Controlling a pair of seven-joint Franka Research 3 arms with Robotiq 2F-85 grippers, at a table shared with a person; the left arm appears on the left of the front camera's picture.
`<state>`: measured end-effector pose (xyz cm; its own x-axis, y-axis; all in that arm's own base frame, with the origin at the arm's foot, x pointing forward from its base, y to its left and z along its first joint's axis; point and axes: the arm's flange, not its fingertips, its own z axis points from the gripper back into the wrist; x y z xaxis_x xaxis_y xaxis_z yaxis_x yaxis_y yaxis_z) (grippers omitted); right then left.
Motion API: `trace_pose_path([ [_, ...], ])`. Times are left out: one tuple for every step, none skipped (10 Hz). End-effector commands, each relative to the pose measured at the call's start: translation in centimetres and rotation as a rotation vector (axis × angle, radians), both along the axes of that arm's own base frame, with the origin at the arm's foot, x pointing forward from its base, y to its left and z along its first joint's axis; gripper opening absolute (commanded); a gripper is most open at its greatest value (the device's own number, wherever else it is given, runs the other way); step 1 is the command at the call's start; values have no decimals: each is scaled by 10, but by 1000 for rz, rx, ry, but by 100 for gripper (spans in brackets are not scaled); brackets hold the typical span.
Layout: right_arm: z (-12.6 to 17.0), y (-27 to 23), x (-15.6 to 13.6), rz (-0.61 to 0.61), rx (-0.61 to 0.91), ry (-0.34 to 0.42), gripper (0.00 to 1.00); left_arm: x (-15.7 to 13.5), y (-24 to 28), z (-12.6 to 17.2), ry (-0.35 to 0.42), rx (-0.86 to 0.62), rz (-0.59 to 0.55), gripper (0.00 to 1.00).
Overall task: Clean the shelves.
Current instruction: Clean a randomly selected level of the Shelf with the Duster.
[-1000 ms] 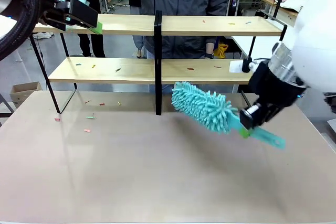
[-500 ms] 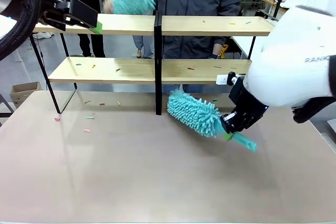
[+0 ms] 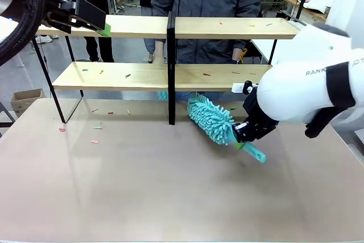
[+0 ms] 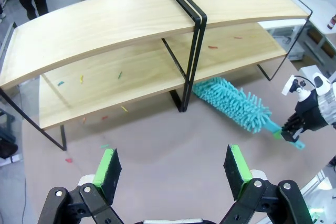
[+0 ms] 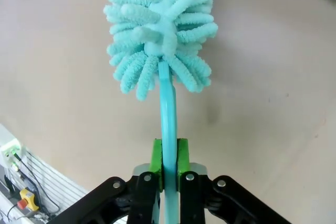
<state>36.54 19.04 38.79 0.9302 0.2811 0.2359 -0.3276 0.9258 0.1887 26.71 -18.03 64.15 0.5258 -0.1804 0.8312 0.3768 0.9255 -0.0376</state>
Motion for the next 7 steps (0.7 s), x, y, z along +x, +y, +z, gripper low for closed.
trace_pose_path([
  [-33, -6, -22, 48, 77, -26, 12, -1, 1, 1, -6, 10, 0, 100],
  [-41, -3, -13, 44, 65, -26, 12, -1, 1, 1, -6, 10, 0, 100],
  [-50, -2, -4, 28, 51, -25, 12, -1, 1, 1, -6, 10, 0, 100],
  [-56, -4, 0, -8, 52, -7, 12, -1, 1, 1, -6, 10, 0, 100],
  [-59, -7, 2, -67, 63, 17, 12, -1, 1, 1, -6, 10, 0, 100],
  [-63, -13, 4, -140, 37, 15, 12, -1, 1, 1, -6, 10, 0, 100],
  [-64, -19, 4, -229, 45, 18, 12, -1, 1, 1, -6, 10, 0, 100],
])
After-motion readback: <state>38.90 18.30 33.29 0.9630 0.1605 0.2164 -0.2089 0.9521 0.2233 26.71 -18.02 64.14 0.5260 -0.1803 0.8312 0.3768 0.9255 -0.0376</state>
